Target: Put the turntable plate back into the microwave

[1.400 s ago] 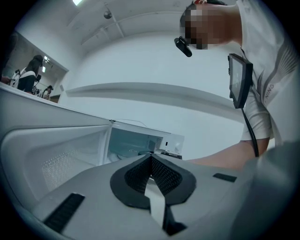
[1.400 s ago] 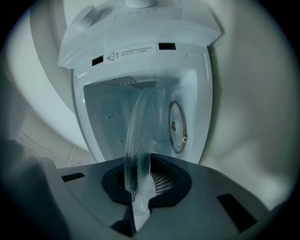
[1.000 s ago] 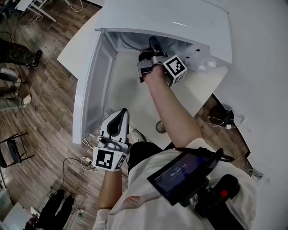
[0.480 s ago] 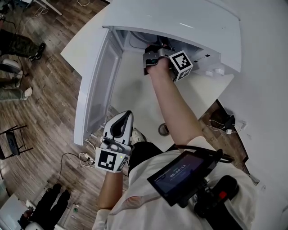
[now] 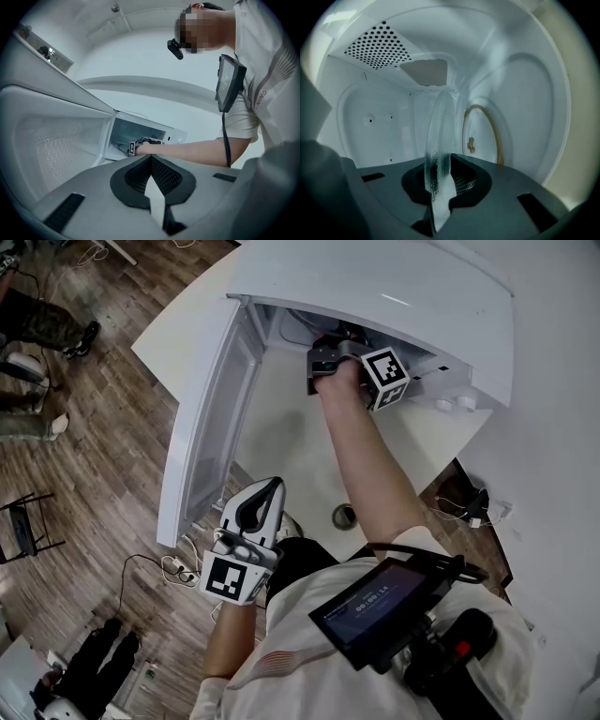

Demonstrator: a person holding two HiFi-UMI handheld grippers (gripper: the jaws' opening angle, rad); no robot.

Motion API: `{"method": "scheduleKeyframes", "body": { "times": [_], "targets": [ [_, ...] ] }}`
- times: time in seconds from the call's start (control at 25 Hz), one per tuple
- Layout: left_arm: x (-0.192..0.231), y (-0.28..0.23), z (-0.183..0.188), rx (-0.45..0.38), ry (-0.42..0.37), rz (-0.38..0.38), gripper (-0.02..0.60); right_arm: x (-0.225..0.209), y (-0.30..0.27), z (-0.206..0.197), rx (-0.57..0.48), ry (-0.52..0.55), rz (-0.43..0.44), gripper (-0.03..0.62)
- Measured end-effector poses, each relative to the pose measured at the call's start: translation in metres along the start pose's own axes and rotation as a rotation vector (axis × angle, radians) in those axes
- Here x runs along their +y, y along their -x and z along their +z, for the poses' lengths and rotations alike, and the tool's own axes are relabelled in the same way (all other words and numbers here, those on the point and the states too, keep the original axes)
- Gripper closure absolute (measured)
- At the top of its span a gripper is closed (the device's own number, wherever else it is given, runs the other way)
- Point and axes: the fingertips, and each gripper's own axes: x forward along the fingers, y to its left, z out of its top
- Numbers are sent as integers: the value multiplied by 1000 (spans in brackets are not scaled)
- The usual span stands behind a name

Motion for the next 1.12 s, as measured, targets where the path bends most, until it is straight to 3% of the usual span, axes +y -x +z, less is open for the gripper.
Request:
{"method": "scheduleKeyframes", "body": {
  "times": [0.44,0.64,1.12],
  "targets": [
    [2,-3,-5,2,23,-11,572,-6,-8,1,25,-10,-66,566],
    [0,-1,-6,5,33,-17,572,-6,-4,-13,93,-71,-109,437],
    [-10,3,-13,17,63,-46,572,-10,10,-13,184,-95,-138,391]
  ]
}}
